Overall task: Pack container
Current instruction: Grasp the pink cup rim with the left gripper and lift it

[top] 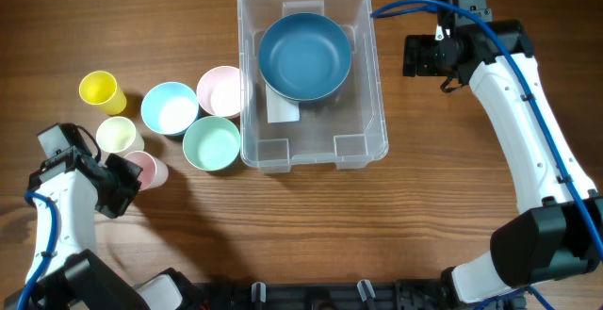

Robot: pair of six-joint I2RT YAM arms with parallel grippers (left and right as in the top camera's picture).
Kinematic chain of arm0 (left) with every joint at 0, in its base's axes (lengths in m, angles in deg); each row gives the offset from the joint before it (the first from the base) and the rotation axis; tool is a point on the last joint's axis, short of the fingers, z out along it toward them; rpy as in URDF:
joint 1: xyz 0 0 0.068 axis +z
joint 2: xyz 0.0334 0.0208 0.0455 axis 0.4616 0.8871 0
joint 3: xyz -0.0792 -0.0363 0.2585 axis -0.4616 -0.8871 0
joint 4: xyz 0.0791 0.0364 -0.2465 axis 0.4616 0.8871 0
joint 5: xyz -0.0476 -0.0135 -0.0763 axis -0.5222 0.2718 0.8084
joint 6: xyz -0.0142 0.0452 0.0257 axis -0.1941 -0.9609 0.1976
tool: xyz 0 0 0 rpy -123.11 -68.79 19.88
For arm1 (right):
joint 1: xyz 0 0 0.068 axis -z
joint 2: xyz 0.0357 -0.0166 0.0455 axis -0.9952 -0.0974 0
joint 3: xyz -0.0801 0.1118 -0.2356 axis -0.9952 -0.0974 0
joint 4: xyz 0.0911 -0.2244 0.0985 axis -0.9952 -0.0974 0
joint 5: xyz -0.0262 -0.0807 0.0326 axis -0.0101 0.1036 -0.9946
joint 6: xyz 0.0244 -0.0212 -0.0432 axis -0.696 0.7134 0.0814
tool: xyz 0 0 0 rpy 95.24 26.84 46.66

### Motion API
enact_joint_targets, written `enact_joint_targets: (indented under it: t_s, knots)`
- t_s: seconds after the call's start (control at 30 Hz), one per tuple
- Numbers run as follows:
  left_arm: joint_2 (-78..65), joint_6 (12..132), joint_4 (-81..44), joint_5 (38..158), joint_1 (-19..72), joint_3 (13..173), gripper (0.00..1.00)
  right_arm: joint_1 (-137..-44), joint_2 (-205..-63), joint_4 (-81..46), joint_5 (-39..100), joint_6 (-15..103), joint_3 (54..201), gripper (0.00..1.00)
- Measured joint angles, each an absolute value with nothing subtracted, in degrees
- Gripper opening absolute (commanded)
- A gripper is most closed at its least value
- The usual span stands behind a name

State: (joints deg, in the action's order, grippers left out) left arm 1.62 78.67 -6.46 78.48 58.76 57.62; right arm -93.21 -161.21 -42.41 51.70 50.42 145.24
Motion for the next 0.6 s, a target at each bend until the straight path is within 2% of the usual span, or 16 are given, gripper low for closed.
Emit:
enact_joint_targets:
  t_s: [0.33,0.6]
  knots:
    - [0.5,78.7,0.2,85.0,58.8,58.7,0.04,-93.2,-161.2,-42.4,51.7,50.4,145.2,1.00]
    - [-8.8,78.1,8.9,88.5,54.5,71.3,0.08,-93.2,-161.2,-42.4,51.7,50.4,145.2,1.00]
